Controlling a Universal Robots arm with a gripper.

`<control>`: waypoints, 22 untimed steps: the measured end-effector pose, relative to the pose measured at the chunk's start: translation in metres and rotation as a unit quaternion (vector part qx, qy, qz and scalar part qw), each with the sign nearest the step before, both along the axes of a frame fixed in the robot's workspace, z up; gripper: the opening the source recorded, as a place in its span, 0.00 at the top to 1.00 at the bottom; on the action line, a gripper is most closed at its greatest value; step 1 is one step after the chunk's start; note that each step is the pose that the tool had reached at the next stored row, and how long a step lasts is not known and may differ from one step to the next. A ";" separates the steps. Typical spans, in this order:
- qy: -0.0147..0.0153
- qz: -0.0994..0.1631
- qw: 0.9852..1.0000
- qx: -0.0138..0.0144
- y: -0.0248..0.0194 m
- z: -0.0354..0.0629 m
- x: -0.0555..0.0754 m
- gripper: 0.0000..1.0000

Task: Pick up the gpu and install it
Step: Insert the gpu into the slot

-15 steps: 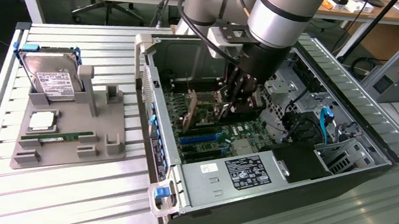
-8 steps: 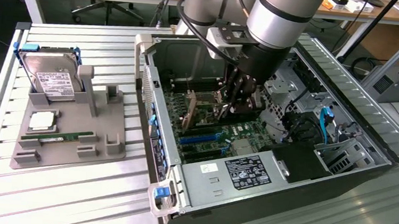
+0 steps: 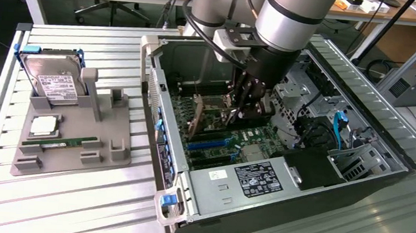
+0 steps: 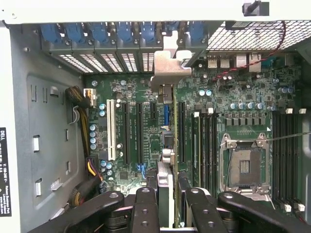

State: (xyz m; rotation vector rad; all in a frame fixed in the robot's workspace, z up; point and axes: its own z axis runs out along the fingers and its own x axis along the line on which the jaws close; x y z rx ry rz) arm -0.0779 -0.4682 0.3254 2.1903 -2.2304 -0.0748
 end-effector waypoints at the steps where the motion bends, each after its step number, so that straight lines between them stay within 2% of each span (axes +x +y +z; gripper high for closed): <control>1: 0.000 0.000 1.000 0.000 -0.0002 -0.0001 -0.001 0.73; 7: 0.000 0.000 1.000 0.000 -0.0035 -0.0028 -0.006 0.73; 8: 0.000 0.000 1.000 0.000 -0.0056 -0.0031 -0.012 0.73; 12: 0.000 -0.003 1.000 0.000 -0.0058 -0.0087 -0.012 0.73; 14: 0.000 -0.003 1.000 0.000 -0.0034 -0.0123 -0.012 0.73; 16: 0.000 -0.003 1.000 -0.001 0.0048 -0.0177 -0.012 0.73; 17: 0.000 -0.003 1.000 -0.003 0.0067 -0.0252 -0.016 0.73; 22: 0.000 -0.003 1.000 -0.004 0.0093 -0.0311 -0.019 0.73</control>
